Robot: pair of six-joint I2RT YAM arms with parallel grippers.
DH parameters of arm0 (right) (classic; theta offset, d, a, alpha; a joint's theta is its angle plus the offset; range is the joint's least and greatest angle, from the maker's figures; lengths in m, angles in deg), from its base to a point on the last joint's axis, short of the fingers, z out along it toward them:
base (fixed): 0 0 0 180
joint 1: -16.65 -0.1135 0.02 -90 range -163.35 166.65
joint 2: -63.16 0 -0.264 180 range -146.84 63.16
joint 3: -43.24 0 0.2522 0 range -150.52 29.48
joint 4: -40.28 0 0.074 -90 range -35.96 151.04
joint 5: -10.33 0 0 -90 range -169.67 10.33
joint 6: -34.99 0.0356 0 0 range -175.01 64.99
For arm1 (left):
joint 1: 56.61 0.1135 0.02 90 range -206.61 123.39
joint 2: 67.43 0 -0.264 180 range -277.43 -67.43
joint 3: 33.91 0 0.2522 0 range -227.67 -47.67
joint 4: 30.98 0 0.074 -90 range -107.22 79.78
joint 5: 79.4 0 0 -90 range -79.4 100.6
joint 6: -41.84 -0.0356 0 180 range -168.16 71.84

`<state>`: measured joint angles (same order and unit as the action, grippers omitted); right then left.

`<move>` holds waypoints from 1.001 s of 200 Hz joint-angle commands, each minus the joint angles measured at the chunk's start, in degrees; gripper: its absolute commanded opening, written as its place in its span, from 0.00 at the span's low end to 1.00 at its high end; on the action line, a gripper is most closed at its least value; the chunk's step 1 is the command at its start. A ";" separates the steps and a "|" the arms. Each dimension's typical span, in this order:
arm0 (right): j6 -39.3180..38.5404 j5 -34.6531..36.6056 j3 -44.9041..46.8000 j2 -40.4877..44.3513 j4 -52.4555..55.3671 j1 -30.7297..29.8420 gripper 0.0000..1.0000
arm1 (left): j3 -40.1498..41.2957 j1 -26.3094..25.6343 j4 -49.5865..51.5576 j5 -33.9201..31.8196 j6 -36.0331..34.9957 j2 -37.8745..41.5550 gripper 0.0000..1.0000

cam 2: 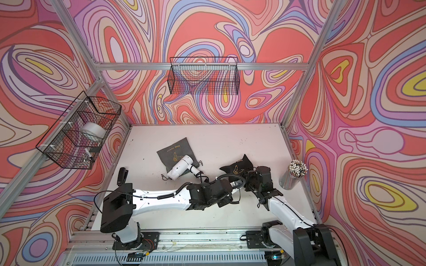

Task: Pack away hair dryers
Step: Place the hair dryer in the drawstring bag.

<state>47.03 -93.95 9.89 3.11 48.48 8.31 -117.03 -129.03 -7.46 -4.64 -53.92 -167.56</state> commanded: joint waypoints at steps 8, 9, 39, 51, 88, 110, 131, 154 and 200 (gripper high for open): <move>4.09 3.57 -2.18 1.77 -6.86 0.96 0.00 | 0.28 -2.22 8.57 -1.27 -3.70 -2.05 0.00; 4.11 3.57 -2.23 1.78 -6.80 1.00 0.00 | 0.28 -2.29 8.59 -1.32 -3.76 -2.07 0.00; 4.86 4.19 -2.63 1.80 -6.30 0.97 0.00 | 0.35 -4.05 8.21 -1.80 -5.29 -2.47 0.00; 5.18 4.36 -2.63 0.99 -7.67 0.98 0.00 | 0.63 -4.97 7.04 -1.05 -6.04 -2.35 0.00; 3.49 4.82 -4.47 -1.70 -9.94 0.95 0.00 | 0.22 -5.73 3.13 3.44 -4.21 -0.65 0.00; 0.76 5.27 -5.03 -2.65 -10.69 0.79 0.00 | -1.65 -5.36 3.25 4.08 -1.33 -0.32 0.00; -0.73 6.25 -4.43 -3.18 -11.85 0.28 0.00 | -4.11 -4.58 4.72 4.82 1.81 -0.41 0.00; -1.84 7.74 -3.70 -3.90 -13.69 -1.11 0.00 | -5.71 -3.45 5.01 7.07 4.38 -0.18 0.00; -3.32 9.45 -2.81 -6.94 -19.20 -3.78 0.00 | -7.55 0.22 7.13 12.34 8.99 0.87 0.00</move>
<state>44.26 -90.87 8.77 -2.75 40.06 4.68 -122.98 -128.88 -3.85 -1.28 -48.76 -168.59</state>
